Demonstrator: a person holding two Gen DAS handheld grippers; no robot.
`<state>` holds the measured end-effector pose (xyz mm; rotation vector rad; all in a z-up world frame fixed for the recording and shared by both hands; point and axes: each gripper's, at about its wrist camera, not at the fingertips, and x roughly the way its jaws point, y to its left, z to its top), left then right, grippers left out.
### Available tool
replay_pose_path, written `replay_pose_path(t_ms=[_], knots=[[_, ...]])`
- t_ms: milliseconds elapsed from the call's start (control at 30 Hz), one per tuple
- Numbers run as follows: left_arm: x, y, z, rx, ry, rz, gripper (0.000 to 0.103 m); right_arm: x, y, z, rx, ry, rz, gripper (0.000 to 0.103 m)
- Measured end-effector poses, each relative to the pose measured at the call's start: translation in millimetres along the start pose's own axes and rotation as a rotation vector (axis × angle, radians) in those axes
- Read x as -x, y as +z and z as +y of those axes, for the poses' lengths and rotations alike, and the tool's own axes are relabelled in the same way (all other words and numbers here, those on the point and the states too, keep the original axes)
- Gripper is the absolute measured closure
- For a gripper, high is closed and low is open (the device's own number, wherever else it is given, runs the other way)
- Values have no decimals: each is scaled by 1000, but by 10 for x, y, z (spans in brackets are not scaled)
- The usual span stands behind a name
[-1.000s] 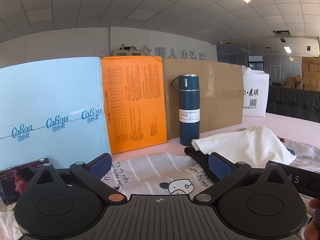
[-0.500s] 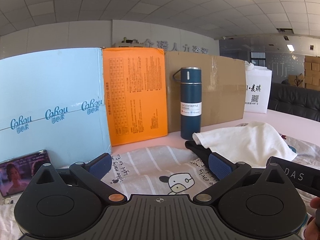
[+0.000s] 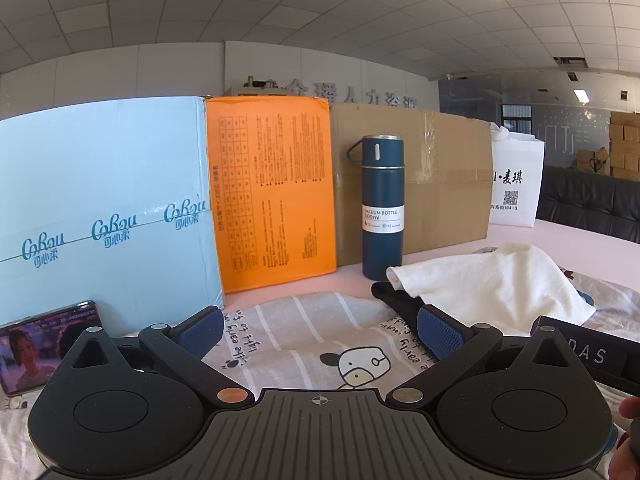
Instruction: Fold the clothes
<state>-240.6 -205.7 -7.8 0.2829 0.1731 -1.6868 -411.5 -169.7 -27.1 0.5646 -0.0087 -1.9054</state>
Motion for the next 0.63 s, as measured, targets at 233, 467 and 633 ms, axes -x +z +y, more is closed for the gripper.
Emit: replay_pose_path(t_ms=[233, 467, 633], knots=[[6, 1, 5, -3, 4, -5, 0, -5, 3, -3, 0, 0, 3, 0], [0, -1, -1, -4, -3, -1, 0, -6, 1, 3, 0, 0, 3, 0], [-4, -7, -9, -7, -2, 5, 0, -5, -2, 6, 3, -4, 0, 0]])
